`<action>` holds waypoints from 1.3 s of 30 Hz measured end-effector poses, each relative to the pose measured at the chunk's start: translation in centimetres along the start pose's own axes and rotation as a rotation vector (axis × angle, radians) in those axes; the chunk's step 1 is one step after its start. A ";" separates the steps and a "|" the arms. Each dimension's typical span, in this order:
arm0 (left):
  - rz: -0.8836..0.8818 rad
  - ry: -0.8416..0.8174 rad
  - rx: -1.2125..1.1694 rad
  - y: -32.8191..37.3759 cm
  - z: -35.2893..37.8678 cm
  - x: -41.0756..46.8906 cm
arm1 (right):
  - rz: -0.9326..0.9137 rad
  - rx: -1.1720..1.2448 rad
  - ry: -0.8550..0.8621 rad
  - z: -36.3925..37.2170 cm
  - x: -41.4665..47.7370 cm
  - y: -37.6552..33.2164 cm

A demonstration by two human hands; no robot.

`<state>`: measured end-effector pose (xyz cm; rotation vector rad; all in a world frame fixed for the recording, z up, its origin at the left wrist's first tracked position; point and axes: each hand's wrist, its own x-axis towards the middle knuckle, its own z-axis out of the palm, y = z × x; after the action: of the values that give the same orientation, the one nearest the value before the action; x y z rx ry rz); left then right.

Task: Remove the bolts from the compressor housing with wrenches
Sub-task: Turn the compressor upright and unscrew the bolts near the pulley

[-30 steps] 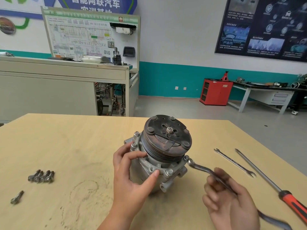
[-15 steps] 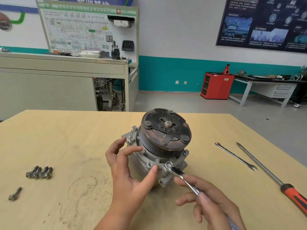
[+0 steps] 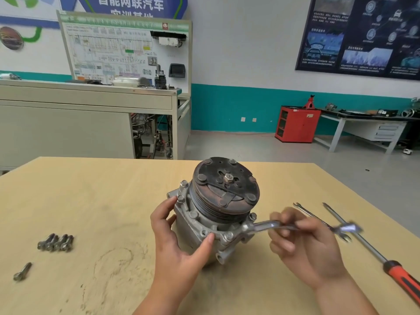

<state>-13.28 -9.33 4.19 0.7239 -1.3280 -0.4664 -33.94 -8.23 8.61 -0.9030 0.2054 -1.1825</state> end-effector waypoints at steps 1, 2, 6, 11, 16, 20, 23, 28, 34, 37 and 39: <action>-0.001 0.002 0.000 0.0 0.0 0.0 | -0.024 0.133 0.053 0.3 -1.2 0.8; 0.000 0.003 0.001 -0.1 0.1 0.0 | -0.058 0.164 0.159 0.6 -2.4 1.0; 0.027 0.004 0.000 -0.3 0.1 0.1 | -0.174 0.229 0.154 1.1 -4.8 2.8; 0.046 0.024 0.013 -0.5 0.1 0.1 | -0.240 -0.237 0.176 3.9 -5.0 5.3; 0.059 0.037 0.011 -0.5 0.0 0.0 | -0.296 -0.511 0.431 5.9 -5.1 6.7; 0.052 0.039 0.000 -0.5 0.1 0.0 | -0.264 -0.587 0.406 5.3 -5.3 6.6; 0.057 0.047 -0.004 -0.6 0.1 0.0 | -0.209 -0.559 0.409 4.6 -4.8 5.3; 0.042 0.044 -0.003 -0.6 0.1 -0.1 | -0.092 -0.497 0.175 1.5 -2.1 1.5; 0.030 0.040 -0.002 -0.4 0.0 0.0 | 0.126 -0.400 -0.039 -0.8 1.3 -1.2; 0.022 0.038 -0.010 -0.3 0.1 -0.1 | 0.110 -0.174 -0.099 -0.7 1.2 -0.5; 0.025 0.042 -0.011 -0.3 0.0 0.0 | 0.088 0.180 -0.124 -0.5 0.3 0.6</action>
<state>-13.23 -9.54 4.01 0.7040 -1.2925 -0.4358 -33.72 -8.67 7.96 -0.7976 0.0373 -1.0418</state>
